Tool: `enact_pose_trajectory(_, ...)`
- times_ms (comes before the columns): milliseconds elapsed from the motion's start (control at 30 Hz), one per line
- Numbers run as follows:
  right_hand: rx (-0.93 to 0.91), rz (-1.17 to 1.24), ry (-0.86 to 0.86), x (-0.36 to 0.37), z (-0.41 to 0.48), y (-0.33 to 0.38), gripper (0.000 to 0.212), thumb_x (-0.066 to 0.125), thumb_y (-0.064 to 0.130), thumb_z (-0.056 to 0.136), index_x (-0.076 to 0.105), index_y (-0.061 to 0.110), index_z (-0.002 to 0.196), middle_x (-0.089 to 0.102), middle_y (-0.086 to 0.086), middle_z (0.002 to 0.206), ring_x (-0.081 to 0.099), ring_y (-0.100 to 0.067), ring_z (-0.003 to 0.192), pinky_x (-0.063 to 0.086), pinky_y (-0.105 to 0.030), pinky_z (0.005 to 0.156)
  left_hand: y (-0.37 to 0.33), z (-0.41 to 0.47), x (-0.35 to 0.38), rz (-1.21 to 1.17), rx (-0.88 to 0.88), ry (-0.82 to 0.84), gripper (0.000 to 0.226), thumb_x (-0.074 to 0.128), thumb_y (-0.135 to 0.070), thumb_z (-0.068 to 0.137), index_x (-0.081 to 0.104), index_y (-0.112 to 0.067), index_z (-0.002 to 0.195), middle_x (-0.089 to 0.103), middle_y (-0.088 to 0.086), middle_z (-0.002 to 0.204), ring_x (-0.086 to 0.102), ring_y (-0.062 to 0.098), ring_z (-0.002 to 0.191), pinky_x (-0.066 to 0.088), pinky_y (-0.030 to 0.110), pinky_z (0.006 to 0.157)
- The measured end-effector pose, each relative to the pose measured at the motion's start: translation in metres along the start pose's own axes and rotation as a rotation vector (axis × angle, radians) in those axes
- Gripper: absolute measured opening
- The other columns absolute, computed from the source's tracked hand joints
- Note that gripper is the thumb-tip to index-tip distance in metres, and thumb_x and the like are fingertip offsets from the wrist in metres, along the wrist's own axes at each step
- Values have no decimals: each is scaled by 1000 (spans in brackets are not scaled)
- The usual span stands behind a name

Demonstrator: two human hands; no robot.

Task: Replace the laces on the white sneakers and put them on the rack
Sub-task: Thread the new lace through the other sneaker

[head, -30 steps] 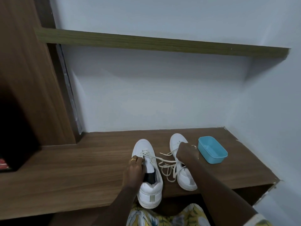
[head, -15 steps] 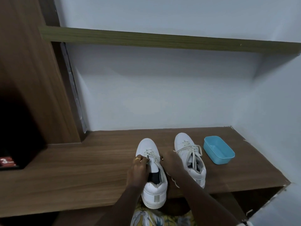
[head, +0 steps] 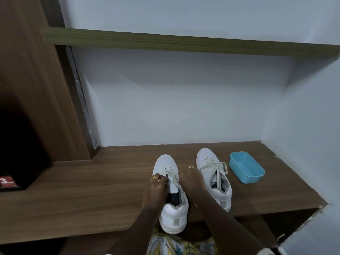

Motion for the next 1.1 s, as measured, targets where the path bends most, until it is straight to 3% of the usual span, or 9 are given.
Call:
enact_pose_trajectory(133, 110, 155, 158, 12, -11, -7, 14, 63, 16, 79, 60, 11, 66, 62, -8, 75, 63, -25, 74, 48, -29, 63, -2, -1, -4, -20, -7, 1, 36, 93, -6, 40, 68, -13, 64, 59, 1, 62, 59, 15, 51, 38, 18, 35)
enact_pose_trajectory(233, 237, 356, 159, 19, -9, -22, 34, 50, 21, 84, 36, 15, 54, 46, -2, 62, 51, -22, 70, 36, -27, 62, -3, -2, -8, -23, -4, -9, 34, 94, -6, 42, 68, -12, 63, 59, 1, 60, 58, 15, 49, 37, 16, 35)
enact_pose_trajectory(400, 467, 610, 229, 37, -19, -35, 34, 39, 24, 97, 61, 2, 112, 62, -17, 116, 57, -32, 107, 42, -30, 82, -4, -1, -5, -20, -5, 28, 35, 94, -6, 40, 68, -12, 63, 60, 2, 61, 59, 16, 50, 37, 17, 35)
enact_pose_trajectory(533, 619, 811, 249, 52, -22, -38, 41, 39, 31, 100, 60, 1, 118, 58, -17, 127, 52, -30, 120, 39, -30, 98, -6, -1, -3, -20, 13, 52, 35, 94, -6, 41, 68, -12, 64, 61, 1, 64, 60, 15, 52, 38, 17, 35)
enact_pose_trajectory(667, 894, 1277, 121, 76, -21, -52, 25, 62, 23, 90, 61, 1, 103, 65, -13, 100, 63, -24, 79, 54, -34, 69, -6, 0, -3, -22, 15, 56, 34, 93, -6, 42, 69, -12, 65, 62, 2, 65, 61, 16, 54, 40, 19, 36)
enact_pose_trajectory(833, 1094, 1659, 66, 68, -31, -42, 14, 61, 10, 91, 59, -4, 90, 58, -14, 74, 56, -25, 50, 44, -27, 39, 0, 4, 5, -36, 37, 91, 29, 89, -2, 49, 69, -11, 68, 63, 3, 69, 62, 17, 58, 44, 21, 40)
enact_pose_trajectory(933, 1066, 1720, 53, 44, -30, -40, 20, 57, 5, 92, 61, -9, 106, 63, -20, 110, 53, -25, 63, 44, -30, 52, 3, 5, 7, -30, 12, 143, 22, 86, -4, 58, 70, -10, 74, 63, 4, 75, 63, 20, 63, 44, 23, 43)
enact_pose_trajectory(1000, 1022, 1708, 83, 29, -29, -36, 26, 53, 6, 94, 61, -8, 115, 57, -19, 127, 53, -26, 73, 46, -30, 61, 6, 4, 6, -45, -56, 183, 14, 67, -10, 84, 70, -7, 97, 64, 9, 98, 62, 25, 86, 47, 30, 58)
enact_pose_trajectory(1100, 985, 1740, 78, 25, -21, -35, 26, 52, 7, 95, 72, 3, 78, 55, -16, 107, 50, -20, 71, 44, -24, 55, 9, 4, 11, -29, -80, 228, 30, 43, -20, 98, 61, -11, 120, 55, 5, 121, 55, 23, 107, 46, 31, 75)
Point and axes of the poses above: each hand's wrist, its own z-axis towards the middle knuckle, its own x-axis out of the palm, y = z × x, the point moved 10 cm from there along z, towards the middle knuckle
